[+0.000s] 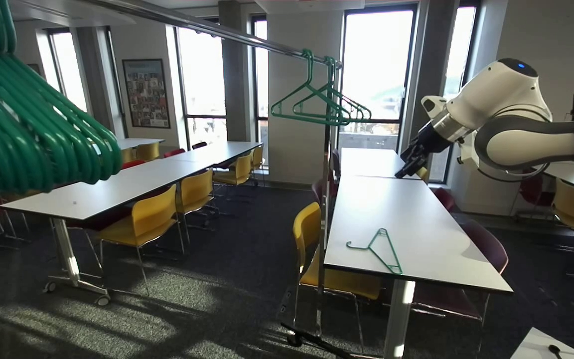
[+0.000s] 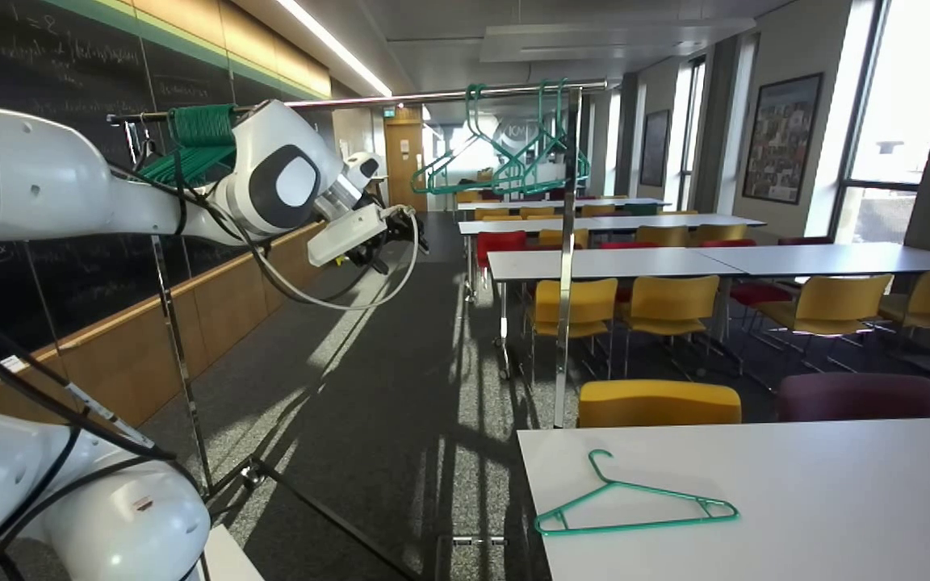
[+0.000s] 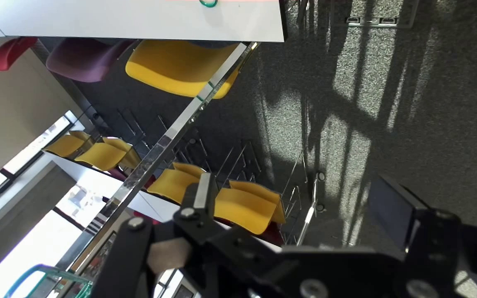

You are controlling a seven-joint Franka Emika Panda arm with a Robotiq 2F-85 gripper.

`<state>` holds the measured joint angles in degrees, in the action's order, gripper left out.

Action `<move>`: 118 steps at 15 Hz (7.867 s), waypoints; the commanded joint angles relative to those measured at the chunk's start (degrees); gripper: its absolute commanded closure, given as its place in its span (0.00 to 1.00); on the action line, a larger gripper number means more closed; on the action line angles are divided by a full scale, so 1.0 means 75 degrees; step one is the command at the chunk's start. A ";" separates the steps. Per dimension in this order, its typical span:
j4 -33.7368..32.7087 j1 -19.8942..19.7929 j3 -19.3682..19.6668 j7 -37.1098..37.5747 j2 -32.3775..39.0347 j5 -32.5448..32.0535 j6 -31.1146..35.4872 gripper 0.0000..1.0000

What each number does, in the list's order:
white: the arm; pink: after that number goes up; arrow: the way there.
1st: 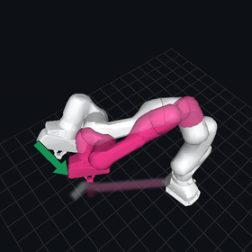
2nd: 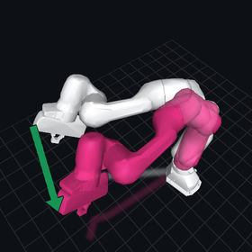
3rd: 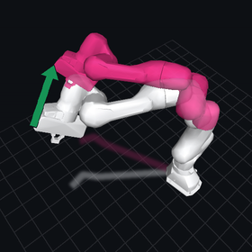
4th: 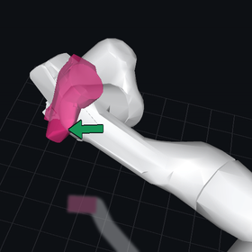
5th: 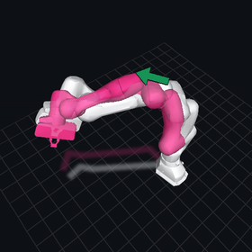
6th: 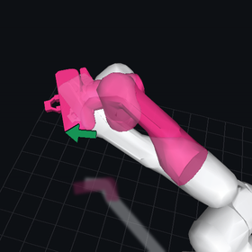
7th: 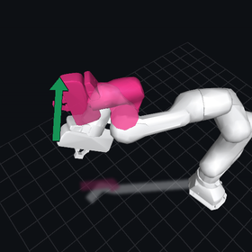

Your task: Pick up a coat hanger from the rack and put it on the table

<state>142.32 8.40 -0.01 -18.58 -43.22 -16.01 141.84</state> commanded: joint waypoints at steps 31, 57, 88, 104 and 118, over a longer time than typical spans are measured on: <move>-0.2618 -0.0226 -0.1038 0.2366 0.2587 0.1150 0.3556 0.00; -0.2551 -0.0101 -0.0959 0.2089 0.2633 0.1321 0.3580 0.65; -0.2583 -0.1493 -0.2090 0.2859 0.2572 -0.0047 0.3995 0.00; -0.3069 -0.4523 -0.5126 0.5072 0.2429 -0.1064 0.3686 0.00; -0.3366 -0.4804 -0.5708 0.4861 0.2470 -0.0953 0.3652 0.00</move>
<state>119.18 -25.86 -41.56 17.68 -25.00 -22.12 170.49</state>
